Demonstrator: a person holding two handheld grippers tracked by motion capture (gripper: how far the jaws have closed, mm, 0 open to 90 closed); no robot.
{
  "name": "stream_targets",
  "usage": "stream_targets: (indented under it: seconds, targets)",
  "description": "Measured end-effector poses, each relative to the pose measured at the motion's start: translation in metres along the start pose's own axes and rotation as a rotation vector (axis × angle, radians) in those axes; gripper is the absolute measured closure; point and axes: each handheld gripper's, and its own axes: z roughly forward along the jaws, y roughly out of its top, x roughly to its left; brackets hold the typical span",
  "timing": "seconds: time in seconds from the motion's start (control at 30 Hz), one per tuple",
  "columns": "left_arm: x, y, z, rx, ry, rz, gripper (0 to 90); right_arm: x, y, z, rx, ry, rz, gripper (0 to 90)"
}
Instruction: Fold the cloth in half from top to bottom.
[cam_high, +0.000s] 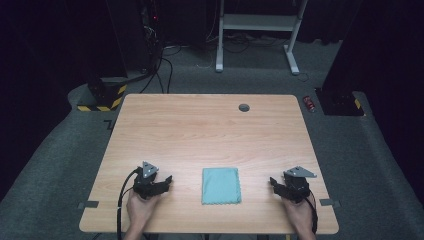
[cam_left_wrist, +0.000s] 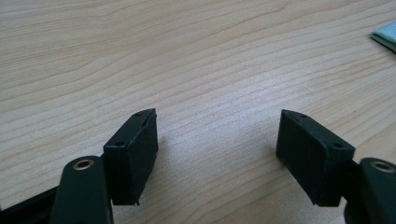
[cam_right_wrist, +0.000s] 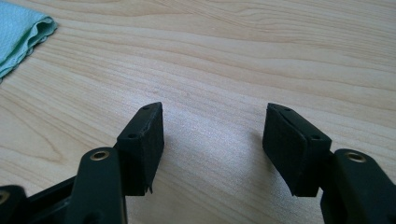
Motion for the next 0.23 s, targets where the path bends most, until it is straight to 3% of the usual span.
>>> stream_targets:
  seconds: [0.23]
  targets:
    - [0.0000, 0.0001, 0.0001, 0.000, 0.001, 0.004, 28.8, 0.0000, 0.0000, 0.0000, 0.000, 0.000, 0.000, 38.5]
